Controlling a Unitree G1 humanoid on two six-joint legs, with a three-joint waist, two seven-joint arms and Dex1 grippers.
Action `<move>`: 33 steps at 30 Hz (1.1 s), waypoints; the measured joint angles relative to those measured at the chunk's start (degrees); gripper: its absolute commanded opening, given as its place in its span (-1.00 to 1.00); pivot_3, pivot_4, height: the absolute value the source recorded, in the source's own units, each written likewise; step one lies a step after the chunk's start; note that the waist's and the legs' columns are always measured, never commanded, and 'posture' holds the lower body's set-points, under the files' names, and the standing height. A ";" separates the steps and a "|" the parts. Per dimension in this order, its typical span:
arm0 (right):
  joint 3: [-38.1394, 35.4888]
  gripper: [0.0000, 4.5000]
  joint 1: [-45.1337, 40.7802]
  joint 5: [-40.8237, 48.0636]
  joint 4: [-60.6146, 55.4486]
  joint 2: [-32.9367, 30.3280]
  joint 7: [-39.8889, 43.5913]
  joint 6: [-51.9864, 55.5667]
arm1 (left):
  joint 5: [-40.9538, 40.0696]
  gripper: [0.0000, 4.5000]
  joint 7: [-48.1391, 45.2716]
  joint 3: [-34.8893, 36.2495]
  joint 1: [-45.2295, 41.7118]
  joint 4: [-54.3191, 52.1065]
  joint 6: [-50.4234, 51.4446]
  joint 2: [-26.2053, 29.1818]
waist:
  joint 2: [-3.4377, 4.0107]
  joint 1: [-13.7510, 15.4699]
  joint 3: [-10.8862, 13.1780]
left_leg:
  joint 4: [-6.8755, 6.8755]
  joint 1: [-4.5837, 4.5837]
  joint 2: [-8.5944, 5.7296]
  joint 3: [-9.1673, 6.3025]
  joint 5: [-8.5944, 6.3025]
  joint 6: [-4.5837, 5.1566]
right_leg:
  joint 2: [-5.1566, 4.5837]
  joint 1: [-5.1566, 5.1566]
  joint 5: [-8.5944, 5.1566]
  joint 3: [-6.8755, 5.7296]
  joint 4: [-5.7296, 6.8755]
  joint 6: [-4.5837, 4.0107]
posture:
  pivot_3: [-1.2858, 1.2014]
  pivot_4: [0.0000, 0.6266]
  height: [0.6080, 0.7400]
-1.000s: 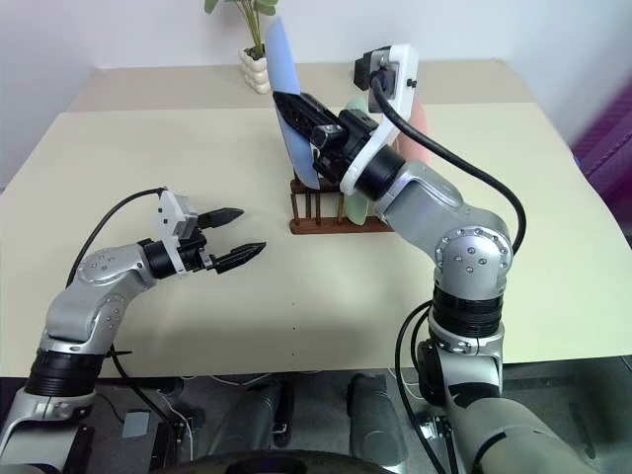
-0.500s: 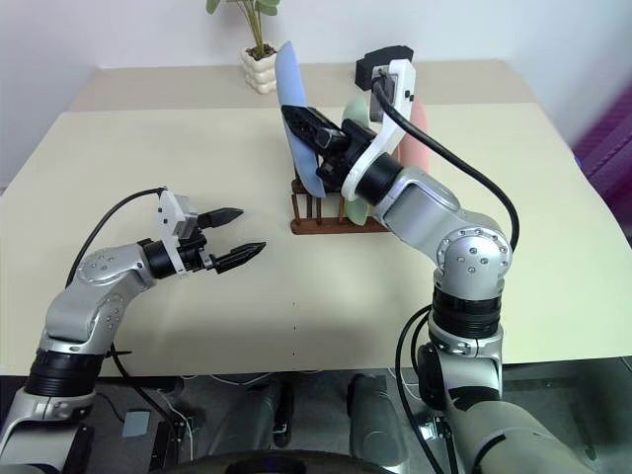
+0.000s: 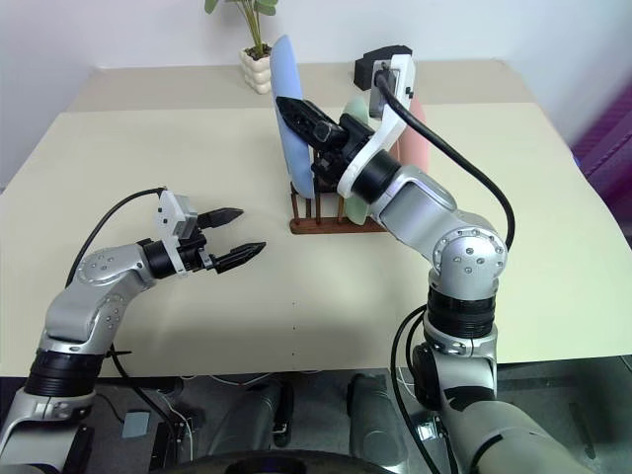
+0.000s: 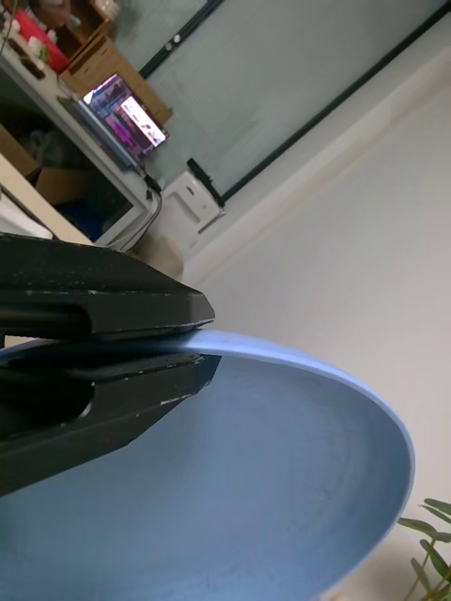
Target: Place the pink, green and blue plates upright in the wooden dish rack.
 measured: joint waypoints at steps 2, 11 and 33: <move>-0.02 -0.98 0.00 0.35 0.00 0.04 -0.53 -0.09 | 0.00 1.00 0.01 0.00 0.00 0.00 0.01 0.00 | 0.00 0.00 0.00 | 0.00 0.00 0.00 0.00 0.00 0.00 | 0.00 0.00 0.00 0.00 0.00 0.00 | 0.03 -0.52 1.00; -0.06 -0.98 0.03 1.39 0.00 0.34 -4.62 -1.13 | 0.00 1.00 0.02 0.00 0.00 0.00 0.03 0.00 | 0.00 -0.01 0.00 | 0.00 0.00 0.00 0.00 0.00 0.00 | 0.00 0.00 0.00 0.00 0.00 0.00 | 0.03 -0.52 1.00; 0.47 -0.98 0.79 3.30 2.48 0.14 -10.27 -0.60 | 0.03 1.00 0.04 0.00 0.00 0.01 0.03 0.00 | 0.00 -0.01 0.00 | 0.00 -0.01 0.00 0.00 0.00 0.00 | 0.00 0.00 0.00 0.00 -0.01 0.00 | 0.03 -0.52 1.00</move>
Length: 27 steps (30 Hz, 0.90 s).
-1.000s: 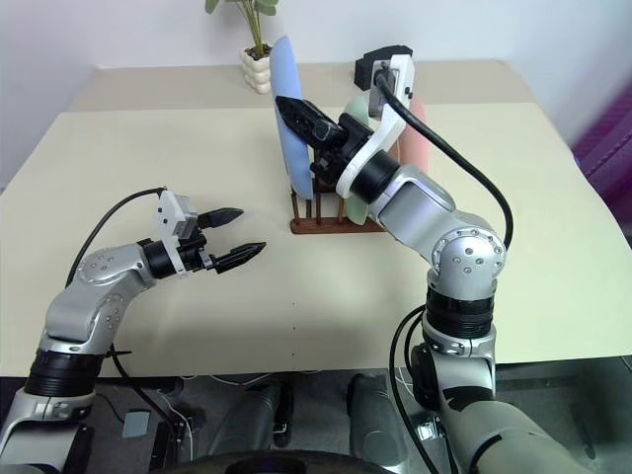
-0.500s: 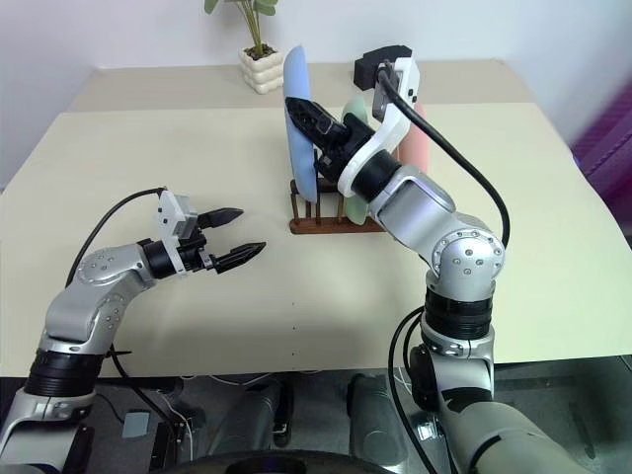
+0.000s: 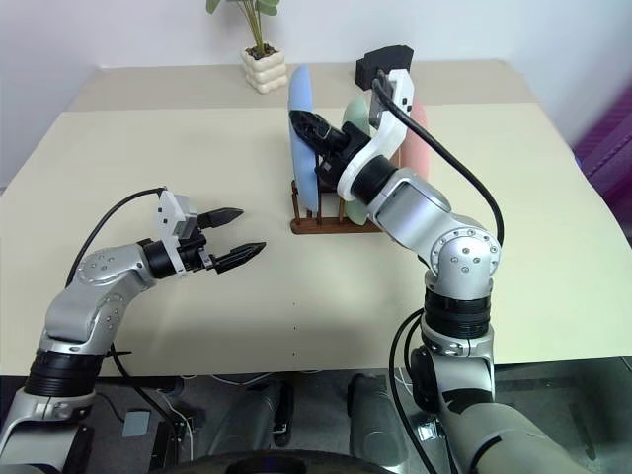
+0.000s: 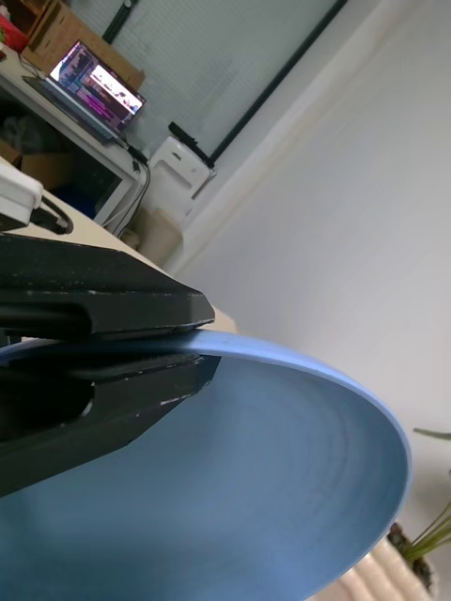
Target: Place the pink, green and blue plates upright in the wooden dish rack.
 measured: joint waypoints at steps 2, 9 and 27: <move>0.03 -0.98 0.00 0.00 0.37 -0.07 -0.09 0.26 | 0.00 1.00 0.00 0.00 0.00 0.00 0.00 0.00 | 0.00 0.00 0.00 | 0.00 0.00 0.00 0.00 0.00 0.00 | 0.00 0.00 0.00 0.00 0.00 0.00 | 0.03 -0.52 1.00; 0.15 0.30 0.00 -0.25 1.34 -0.22 0.01 0.75 | 0.02 1.00 0.01 0.00 0.00 0.01 -0.01 0.00 | 0.00 0.00 0.00 | 0.00 0.00 0.00 0.00 0.00 0.00 | 0.00 0.00 0.00 0.00 0.00 0.00 | 0.03 -0.52 1.00; 1.78 0.98 -5.07 -13.10 -1.92 -12.06 15.80 0.07 | 0.02 1.00 0.95 0.02 0.09 -0.03 -0.03 0.00 | 0.01 0.06 0.01 | 0.00 -0.03 0.00 0.00 0.00 0.00 | 0.01 -0.01 0.00 -0.02 -0.05 0.00 | 0.03 -0.52 1.00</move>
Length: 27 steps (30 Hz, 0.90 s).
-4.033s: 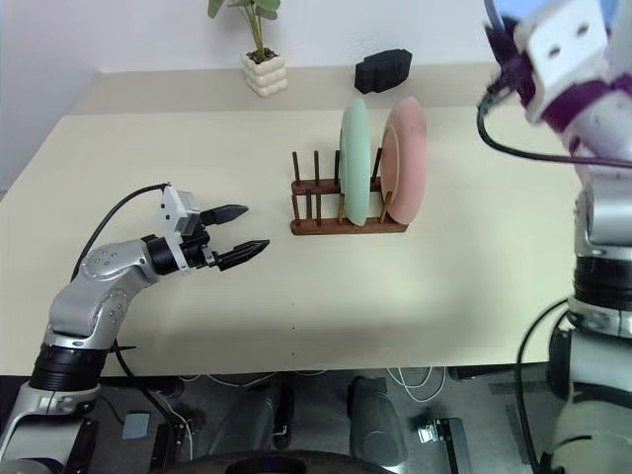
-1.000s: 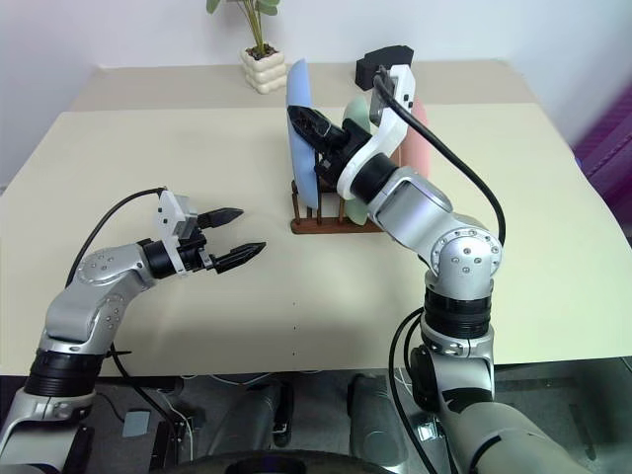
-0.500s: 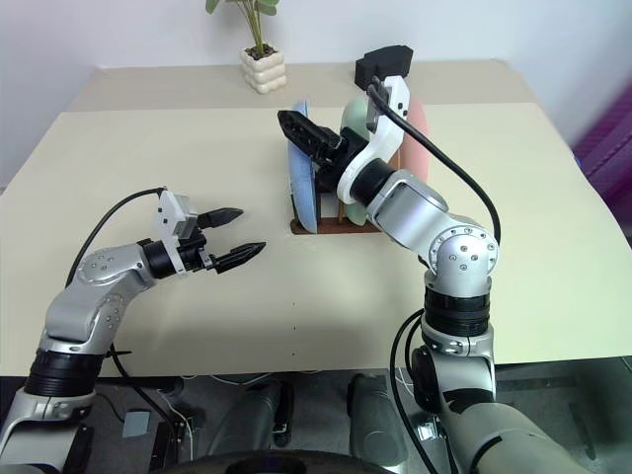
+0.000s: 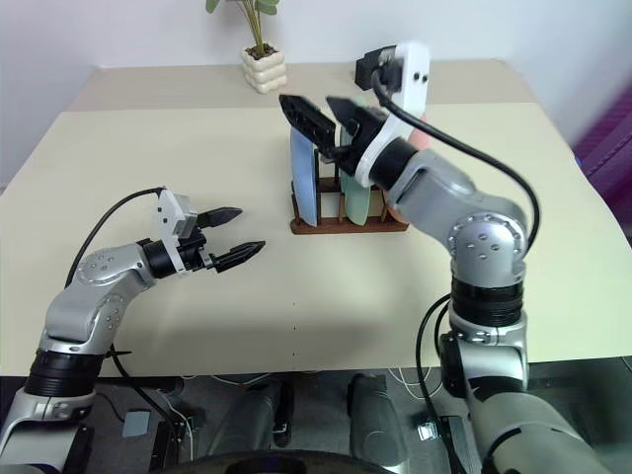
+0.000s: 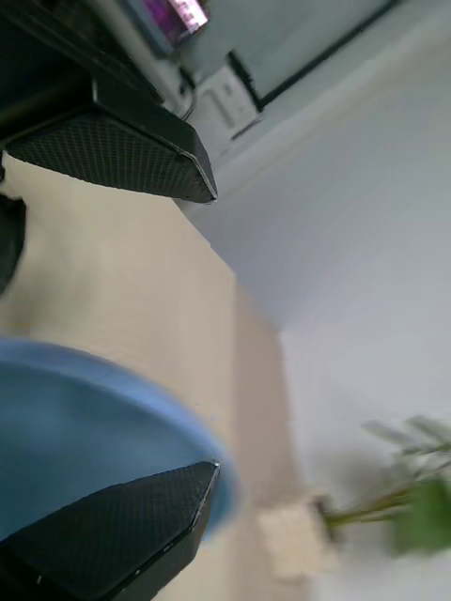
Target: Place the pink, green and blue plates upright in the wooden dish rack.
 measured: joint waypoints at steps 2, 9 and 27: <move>-0.59 0.98 -1.13 -0.99 -1.21 -2.38 3.51 -0.99 | 0.00 1.00 0.12 0.03 0.11 -0.04 0.00 0.00 | -0.01 0.02 0.00 | 0.00 -0.01 0.00 -0.01 0.00 0.00 | 0.00 0.00 0.00 -0.01 -0.02 0.00 | 0.03 -0.52 1.00; -8.68 0.98 0.60 -5.36 -2.81 -16.09 16.68 -5.10 | 0.00 1.00 0.29 0.03 0.87 -0.86 -0.03 -0.29 | -0.04 0.52 -0.02 | 0.02 -0.12 -0.03 -0.03 -0.01 0.02 | -0.05 0.06 0.00 -0.06 -0.23 0.00 | 0.03 -0.52 1.00; -18.89 0.98 47.52 -37.11 11.99 -26.38 49.93 -33.05 | 3.56 1.00 1.87 0.83 -1.29 5.95 -3.89 -1.97 | -0.09 0.04 -0.03 | 0.06 0.83 0.06 0.15 -0.03 0.05 | 0.25 0.93 -0.14 0.22 -0.28 -0.23 | 0.03 -0.52 1.00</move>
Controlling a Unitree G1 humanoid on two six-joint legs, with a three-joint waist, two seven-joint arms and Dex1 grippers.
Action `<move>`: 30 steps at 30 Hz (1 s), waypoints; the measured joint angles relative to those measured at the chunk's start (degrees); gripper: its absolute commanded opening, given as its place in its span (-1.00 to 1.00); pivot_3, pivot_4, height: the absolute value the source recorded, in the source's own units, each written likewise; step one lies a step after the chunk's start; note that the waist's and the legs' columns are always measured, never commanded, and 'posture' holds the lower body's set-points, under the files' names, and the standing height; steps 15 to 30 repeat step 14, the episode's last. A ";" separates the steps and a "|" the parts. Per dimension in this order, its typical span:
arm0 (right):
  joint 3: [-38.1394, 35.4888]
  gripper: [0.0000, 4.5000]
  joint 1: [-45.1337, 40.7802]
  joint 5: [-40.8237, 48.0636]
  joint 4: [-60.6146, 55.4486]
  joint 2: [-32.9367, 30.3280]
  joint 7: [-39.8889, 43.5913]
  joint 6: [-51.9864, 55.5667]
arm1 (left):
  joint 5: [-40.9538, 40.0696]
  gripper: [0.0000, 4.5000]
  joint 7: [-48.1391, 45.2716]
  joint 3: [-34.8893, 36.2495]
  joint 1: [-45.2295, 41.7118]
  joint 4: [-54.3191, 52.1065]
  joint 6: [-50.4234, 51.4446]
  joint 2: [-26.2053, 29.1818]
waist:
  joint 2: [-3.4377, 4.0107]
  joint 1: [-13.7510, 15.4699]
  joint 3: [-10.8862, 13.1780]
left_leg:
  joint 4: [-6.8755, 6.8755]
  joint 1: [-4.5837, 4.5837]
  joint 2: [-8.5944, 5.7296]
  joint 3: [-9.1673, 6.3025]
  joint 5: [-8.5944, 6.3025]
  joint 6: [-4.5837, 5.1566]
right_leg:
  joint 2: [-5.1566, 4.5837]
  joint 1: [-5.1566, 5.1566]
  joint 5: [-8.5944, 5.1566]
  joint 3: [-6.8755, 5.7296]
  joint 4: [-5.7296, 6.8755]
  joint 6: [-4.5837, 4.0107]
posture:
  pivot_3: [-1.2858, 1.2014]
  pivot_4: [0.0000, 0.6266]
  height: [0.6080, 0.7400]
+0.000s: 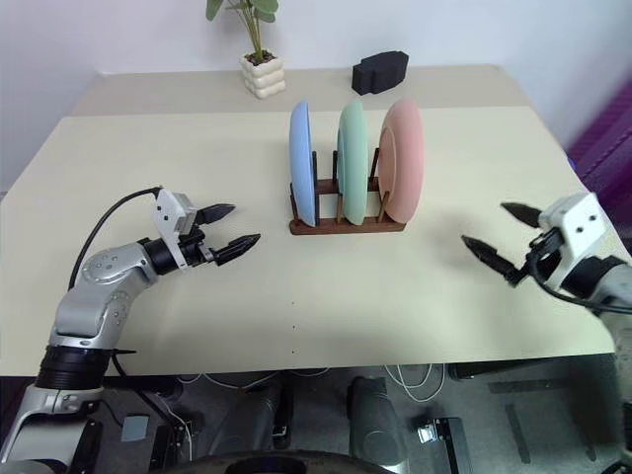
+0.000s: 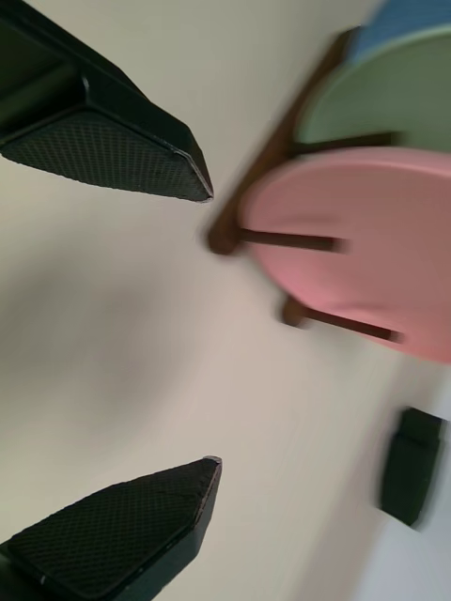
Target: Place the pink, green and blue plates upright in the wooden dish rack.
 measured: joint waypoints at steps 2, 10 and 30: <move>1.19 0.98 -0.60 -0.94 1.70 0.31 0.23 -0.75 | 0.13 1.00 0.02 0.69 0.84 0.00 -0.51 0.70 | 0.00 0.04 0.00 | 0.00 0.00 0.03 -0.01 0.00 0.00 | -0.02 0.00 0.01 0.00 0.00 0.02 | 0.03 -0.52 1.00; 1.94 0.98 -2.94 -2.92 7.75 1.40 1.20 -3.36 | 0.14 1.00 -0.53 3.62 2.96 1.10 -1.14 3.23 | 0.00 0.47 0.00 | 0.00 0.00 -0.01 -0.07 0.00 0.00 | -0.12 0.05 0.01 -0.03 -0.01 0.02 | 0.03 -0.52 1.00; 2.12 0.98 -3.08 -2.92 7.75 1.39 1.68 -3.20 | 0.14 1.00 -0.25 3.61 3.82 0.55 -1.05 3.02 | 0.00 0.40 0.00 | 0.00 0.00 -0.02 -0.06 0.00 0.00 | -0.16 0.05 0.01 -0.05 -0.01 0.02 | 0.03 -0.52 1.00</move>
